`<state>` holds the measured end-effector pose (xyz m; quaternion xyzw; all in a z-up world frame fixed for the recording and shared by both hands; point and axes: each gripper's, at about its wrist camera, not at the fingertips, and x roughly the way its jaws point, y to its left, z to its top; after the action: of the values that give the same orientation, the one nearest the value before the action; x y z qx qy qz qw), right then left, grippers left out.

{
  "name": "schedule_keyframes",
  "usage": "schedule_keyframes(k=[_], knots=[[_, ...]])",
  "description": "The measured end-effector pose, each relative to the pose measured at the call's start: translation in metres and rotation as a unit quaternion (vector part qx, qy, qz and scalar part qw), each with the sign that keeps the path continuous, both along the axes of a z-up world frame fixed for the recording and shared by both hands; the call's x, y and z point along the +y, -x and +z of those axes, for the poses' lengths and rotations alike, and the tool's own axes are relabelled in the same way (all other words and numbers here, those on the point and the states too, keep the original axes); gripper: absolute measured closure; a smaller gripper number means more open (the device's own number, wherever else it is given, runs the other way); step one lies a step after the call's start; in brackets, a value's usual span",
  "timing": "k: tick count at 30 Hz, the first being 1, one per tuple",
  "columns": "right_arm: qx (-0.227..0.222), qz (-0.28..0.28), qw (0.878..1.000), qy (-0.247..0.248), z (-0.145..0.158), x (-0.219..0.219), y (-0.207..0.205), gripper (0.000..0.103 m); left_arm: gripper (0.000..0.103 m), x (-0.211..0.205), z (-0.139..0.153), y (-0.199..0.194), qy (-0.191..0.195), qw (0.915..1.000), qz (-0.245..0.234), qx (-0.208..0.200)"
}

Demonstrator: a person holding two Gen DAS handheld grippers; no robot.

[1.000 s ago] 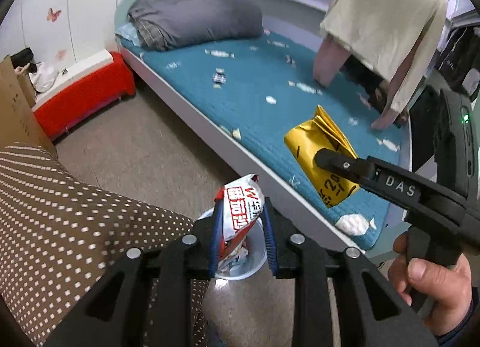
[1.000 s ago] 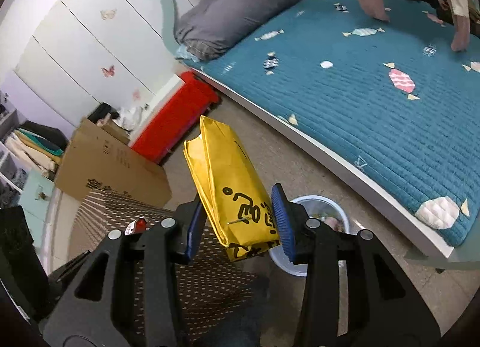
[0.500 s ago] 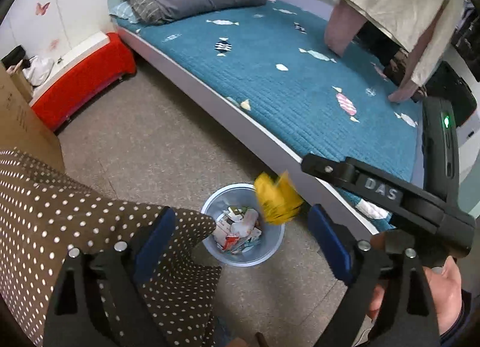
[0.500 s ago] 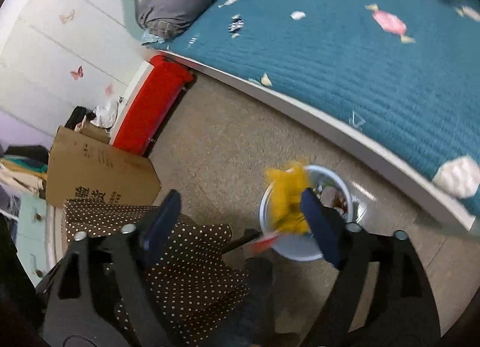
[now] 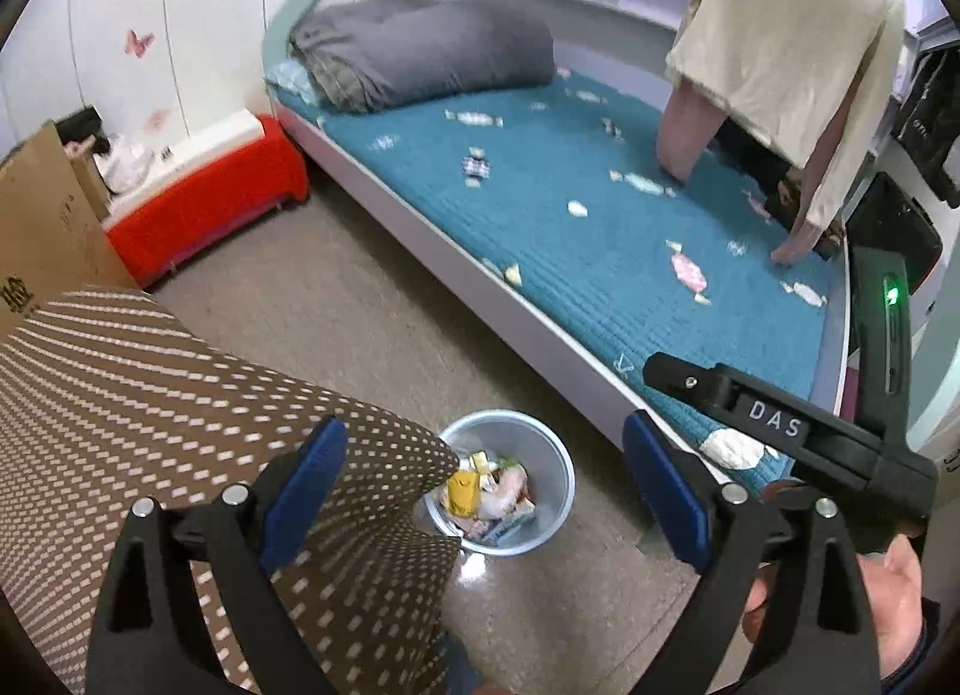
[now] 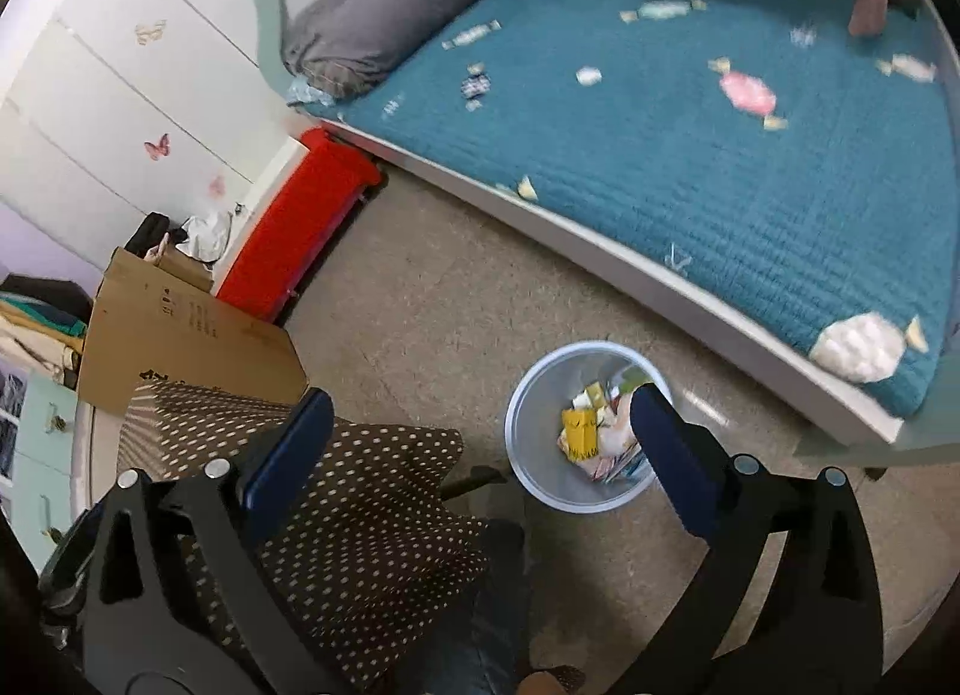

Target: Collect trash

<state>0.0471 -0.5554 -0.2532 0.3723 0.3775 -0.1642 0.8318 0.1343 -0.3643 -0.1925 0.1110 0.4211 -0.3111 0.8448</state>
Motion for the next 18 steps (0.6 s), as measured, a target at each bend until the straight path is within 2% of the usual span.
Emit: schedule_keyframes(k=[5, 12, 16, 18], knots=[[-0.029, 0.014, 0.998, 0.049, 0.055, 0.034, 0.019, 0.006, 0.009, 0.037, 0.046, 0.03, 0.024, 0.9975, 0.024, -0.061], [-0.069, 0.05, 0.991, 0.099, 0.127, 0.097, 0.044, 0.006, 0.007, 0.106, 0.102, 0.077, 0.03, 0.9849, 0.069, -0.156], [-0.1, 0.069, 0.983, 0.136, 0.169, 0.133, 0.062, 0.006, 0.007, 0.138, 0.121, 0.099, -0.002, 0.9776, 0.083, -0.193], [-0.11, 0.077, 0.978, 0.159, 0.188, 0.151, 0.07, 0.006, 0.007, 0.16, 0.134, 0.107, 0.004, 0.9745, 0.104, -0.199]])
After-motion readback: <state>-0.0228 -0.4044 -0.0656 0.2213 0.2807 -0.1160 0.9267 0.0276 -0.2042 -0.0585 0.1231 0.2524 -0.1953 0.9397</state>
